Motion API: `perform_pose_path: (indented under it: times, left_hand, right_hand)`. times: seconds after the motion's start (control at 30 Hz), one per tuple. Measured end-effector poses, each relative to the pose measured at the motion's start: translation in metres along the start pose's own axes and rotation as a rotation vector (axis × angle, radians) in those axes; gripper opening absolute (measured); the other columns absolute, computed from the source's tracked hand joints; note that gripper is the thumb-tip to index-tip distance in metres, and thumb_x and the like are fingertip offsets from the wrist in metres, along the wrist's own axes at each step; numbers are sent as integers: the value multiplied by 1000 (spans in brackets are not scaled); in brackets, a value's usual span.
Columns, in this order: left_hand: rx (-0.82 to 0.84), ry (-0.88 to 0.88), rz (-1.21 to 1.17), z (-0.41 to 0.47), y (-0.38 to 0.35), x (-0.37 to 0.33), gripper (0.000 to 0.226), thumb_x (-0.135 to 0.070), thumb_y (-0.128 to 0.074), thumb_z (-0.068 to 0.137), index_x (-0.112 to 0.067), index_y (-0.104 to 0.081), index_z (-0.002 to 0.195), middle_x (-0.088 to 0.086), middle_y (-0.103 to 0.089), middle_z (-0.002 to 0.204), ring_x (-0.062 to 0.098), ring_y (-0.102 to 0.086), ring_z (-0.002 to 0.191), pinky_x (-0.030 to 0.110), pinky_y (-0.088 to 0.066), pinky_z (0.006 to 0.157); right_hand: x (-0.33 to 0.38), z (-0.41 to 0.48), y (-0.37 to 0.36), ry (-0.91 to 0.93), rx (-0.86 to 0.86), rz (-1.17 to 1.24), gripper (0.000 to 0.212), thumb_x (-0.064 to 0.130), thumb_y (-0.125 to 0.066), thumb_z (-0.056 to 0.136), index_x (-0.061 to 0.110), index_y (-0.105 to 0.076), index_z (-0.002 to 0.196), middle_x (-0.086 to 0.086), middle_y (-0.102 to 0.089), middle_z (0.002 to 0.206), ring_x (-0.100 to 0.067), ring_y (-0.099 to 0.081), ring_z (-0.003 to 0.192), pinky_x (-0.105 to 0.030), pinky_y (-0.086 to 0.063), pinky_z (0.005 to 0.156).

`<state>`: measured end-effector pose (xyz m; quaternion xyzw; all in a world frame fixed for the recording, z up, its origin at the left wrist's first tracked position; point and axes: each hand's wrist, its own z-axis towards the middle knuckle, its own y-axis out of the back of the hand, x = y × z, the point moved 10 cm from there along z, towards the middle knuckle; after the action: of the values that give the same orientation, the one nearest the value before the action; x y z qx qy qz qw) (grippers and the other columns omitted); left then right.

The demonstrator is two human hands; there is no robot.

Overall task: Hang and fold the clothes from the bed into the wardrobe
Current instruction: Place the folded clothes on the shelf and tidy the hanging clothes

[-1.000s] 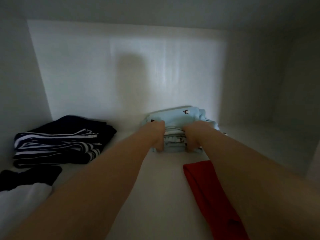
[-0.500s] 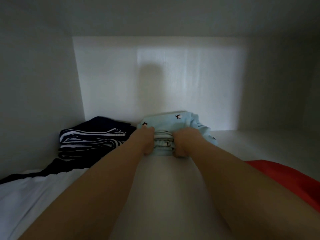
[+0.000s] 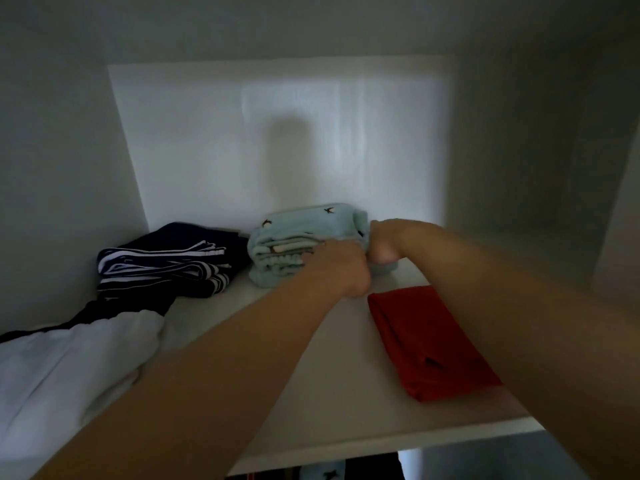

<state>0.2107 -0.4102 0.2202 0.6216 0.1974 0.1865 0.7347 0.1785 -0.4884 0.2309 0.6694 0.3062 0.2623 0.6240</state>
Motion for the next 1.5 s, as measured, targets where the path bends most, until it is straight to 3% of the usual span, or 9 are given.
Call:
perform_pose_path:
  times: [0.13, 0.23, 0.37, 0.57, 0.7, 0.9, 1.03, 1.17, 1.5]
  left_hand:
    - [17, -126, -92, -29, -2, -55, 26, -10, -52, 92, -3, -63, 115, 15, -64, 118, 24, -59, 92, 26, -39, 68]
    - [-17, -138, -191, -44, -4, -77, 28, -21, -45, 99, -5, -64, 111, 15, -65, 117, 30, -62, 106, 28, -42, 75]
    - [69, -164, -184, -68, -36, -93, 61, -56, -35, 100, -6, -59, 126, 17, -62, 128, 33, -59, 115, 33, -45, 91]
    - [184, -37, -268, -89, -72, -52, 86, -70, -38, 92, -20, -16, 158, 15, -28, 160, 38, -31, 144, 50, -27, 117]
    - [51, -110, -559, -113, -57, -28, 76, -54, -61, 91, -16, -35, 152, 9, -46, 149, 27, -49, 131, 34, -38, 110]
    - [8, -49, -829, -142, -42, 5, 70, -18, -77, 83, -13, -47, 145, 8, -58, 135, 18, -60, 108, 21, -42, 87]
    - [6, -32, -1005, -163, -25, 18, 71, 1, -67, 83, -15, -44, 148, 6, -57, 134, 17, -58, 105, 23, -48, 86]
    - [-135, -22, -973, -178, 23, 51, 65, 5, -58, 84, -14, -48, 146, 2, -53, 136, 23, -52, 128, 26, -42, 104]
    - [-325, 307, -547, -222, 134, 234, 35, 4, -46, 91, 5, -66, 120, 22, -67, 119, 38, -63, 109, 38, -53, 90]
  right_hand:
    - [-54, -30, -20, -129, 90, -62, 42, 19, -46, 101, 3, -47, 141, -14, -49, 138, -28, -50, 125, -28, -40, 95]
    - [-93, -51, -34, -224, 79, -100, 37, 16, -53, 92, 8, -62, 126, -14, -58, 116, -29, -59, 104, -35, -48, 97]
    - [-129, -87, -44, -340, 6, -57, 34, 25, -53, 88, 11, -68, 116, -13, -62, 128, -33, -61, 112, -45, -50, 99]
    - [-140, -150, -65, -481, -80, 113, 28, 22, -46, 89, 7, -65, 102, -12, -60, 86, -30, -58, 79, -42, -53, 92]
    - [-124, -186, -81, -526, -92, 301, 43, 30, -42, 101, 3, -55, 132, -18, -58, 132, -33, -57, 119, -36, -43, 97]
    - [-100, -225, -84, -559, -246, 514, 60, 45, -40, 103, 1, -42, 145, -18, -45, 148, -33, -44, 135, -36, -32, 108]
    - [-86, -238, -78, -528, -358, 769, 54, 39, -49, 101, 1, -49, 139, -18, -57, 134, -32, -58, 117, -31, -42, 85]
    - [-58, -237, -61, -431, -433, 1125, 45, 31, -62, 96, 3, -55, 129, -6, -60, 95, -16, -58, 67, -21, -40, 47]
    - [135, -190, 14, 53, -335, 1336, 17, 7, -62, 84, 10, -54, 99, -12, -64, 84, -17, -68, 62, -30, -57, 50]
